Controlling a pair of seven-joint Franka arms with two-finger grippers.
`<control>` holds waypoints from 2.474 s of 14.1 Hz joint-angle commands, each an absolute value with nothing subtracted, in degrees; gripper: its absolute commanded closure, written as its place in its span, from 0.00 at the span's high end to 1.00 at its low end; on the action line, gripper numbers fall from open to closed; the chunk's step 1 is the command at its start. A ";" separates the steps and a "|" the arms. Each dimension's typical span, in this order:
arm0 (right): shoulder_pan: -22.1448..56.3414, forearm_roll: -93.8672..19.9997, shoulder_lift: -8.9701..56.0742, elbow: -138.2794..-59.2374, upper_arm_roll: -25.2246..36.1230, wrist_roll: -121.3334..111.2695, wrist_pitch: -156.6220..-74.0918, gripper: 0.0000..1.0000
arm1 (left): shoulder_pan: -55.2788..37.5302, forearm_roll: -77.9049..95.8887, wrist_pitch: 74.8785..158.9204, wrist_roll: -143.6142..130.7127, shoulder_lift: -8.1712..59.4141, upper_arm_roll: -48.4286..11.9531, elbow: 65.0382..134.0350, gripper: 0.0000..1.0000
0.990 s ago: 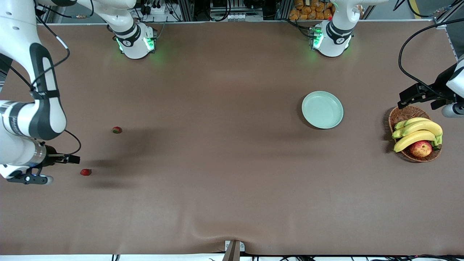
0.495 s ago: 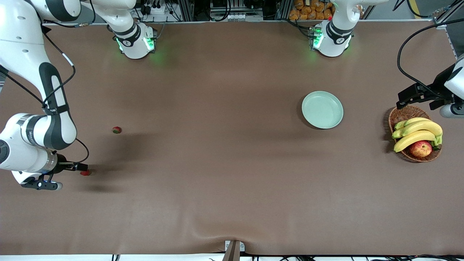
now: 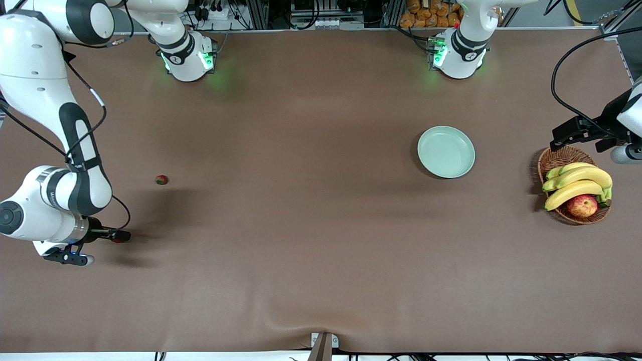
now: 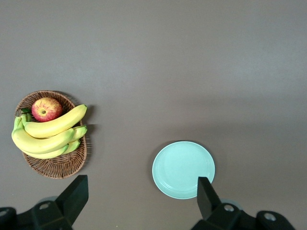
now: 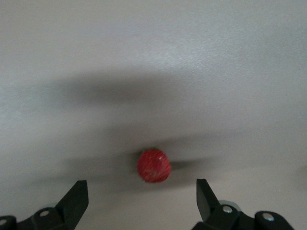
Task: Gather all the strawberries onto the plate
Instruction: 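Grasp the red strawberry with the right gripper and lift it, then set the strawberry mid-table with the right gripper while the left gripper approaches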
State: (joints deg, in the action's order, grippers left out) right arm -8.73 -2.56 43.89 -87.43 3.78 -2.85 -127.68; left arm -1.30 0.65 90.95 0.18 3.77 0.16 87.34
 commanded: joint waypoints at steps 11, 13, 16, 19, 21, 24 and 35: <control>-10.19 -3.52 47.20 -85.17 3.08 -4.13 -129.20 0.48 | -0.97 1.49 91.05 0.70 3.87 0.09 87.01 1.00; -10.11 -3.43 47.11 -85.25 3.08 -4.22 -129.20 0.08 | -0.79 1.49 91.05 0.70 3.87 0.09 86.92 1.00; -10.11 -3.43 46.94 -85.08 3.08 -4.39 -129.20 0.00 | -0.70 1.49 91.05 0.70 3.87 0.09 87.01 1.00; -9.32 -3.69 45.80 -84.47 3.08 -4.39 -129.11 0.00 | -0.79 1.49 91.05 0.70 3.87 0.09 87.01 1.00; -7.31 -3.52 42.38 -84.29 2.55 -4.39 -127.63 0.00 | -0.79 1.49 91.05 0.70 4.04 0.09 87.10 1.00; -0.64 -2.99 38.42 -84.20 2.64 -4.39 -125.42 0.00 | -0.79 1.49 91.05 0.70 4.22 0.09 87.01 1.00; 26.70 -7.56 42.88 -84.29 2.55 18.07 -134.73 0.00 | -1.32 1.58 91.05 0.09 4.31 0.09 86.92 1.00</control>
State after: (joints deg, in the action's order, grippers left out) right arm 23.74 -6.22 41.67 -84.01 1.76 13.01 -133.43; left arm -1.47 0.65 90.95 0.21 4.15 0.11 87.36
